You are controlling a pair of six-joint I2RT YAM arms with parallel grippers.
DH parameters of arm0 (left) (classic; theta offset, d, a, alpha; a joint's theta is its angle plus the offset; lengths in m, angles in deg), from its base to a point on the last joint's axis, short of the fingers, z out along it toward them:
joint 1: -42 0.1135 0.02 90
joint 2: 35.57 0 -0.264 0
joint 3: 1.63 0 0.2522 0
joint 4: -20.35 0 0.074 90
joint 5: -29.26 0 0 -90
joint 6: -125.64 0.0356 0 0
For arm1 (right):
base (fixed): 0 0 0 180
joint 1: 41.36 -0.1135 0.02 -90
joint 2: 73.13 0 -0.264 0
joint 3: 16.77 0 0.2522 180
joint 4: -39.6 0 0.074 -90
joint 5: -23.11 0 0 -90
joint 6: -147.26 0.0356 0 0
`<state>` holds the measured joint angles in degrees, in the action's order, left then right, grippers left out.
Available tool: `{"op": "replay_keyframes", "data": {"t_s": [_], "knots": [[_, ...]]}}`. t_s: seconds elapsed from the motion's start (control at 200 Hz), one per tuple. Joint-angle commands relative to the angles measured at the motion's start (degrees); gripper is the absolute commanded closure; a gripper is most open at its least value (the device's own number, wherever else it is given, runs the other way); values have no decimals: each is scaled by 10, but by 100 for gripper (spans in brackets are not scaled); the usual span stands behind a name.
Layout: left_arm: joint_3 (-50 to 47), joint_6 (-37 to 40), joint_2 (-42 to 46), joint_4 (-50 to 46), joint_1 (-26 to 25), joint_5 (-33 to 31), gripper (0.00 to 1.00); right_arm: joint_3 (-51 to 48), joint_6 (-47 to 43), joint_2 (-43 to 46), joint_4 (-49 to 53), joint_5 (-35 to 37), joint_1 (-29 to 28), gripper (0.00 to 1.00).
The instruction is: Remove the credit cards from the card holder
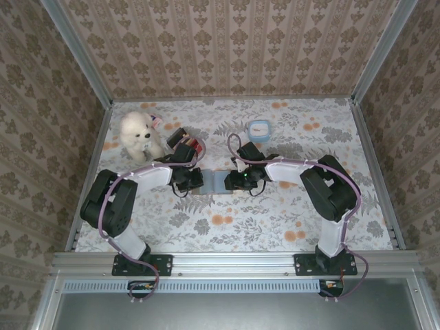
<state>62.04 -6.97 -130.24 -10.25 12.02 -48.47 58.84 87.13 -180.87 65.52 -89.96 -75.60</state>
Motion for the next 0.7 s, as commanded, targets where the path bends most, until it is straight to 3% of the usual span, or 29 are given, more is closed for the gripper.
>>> {"op": "replay_keyframes", "data": {"t_s": [0.0,0.39,0.575,0.695], "knots": [[7,-8,-16,32,-7,51,93,14,-8,-19,15,-12,-10,62],[34,8,-22,32,-16,70,94,15,-13,-13,19,-13,-9,67],[63,33,39,-37,-16,22,79,-4,-14,44,8,-9,-2,64],[88,61,86,-99,-11,-27,66,-10,-14,102,14,7,7,56]]}}
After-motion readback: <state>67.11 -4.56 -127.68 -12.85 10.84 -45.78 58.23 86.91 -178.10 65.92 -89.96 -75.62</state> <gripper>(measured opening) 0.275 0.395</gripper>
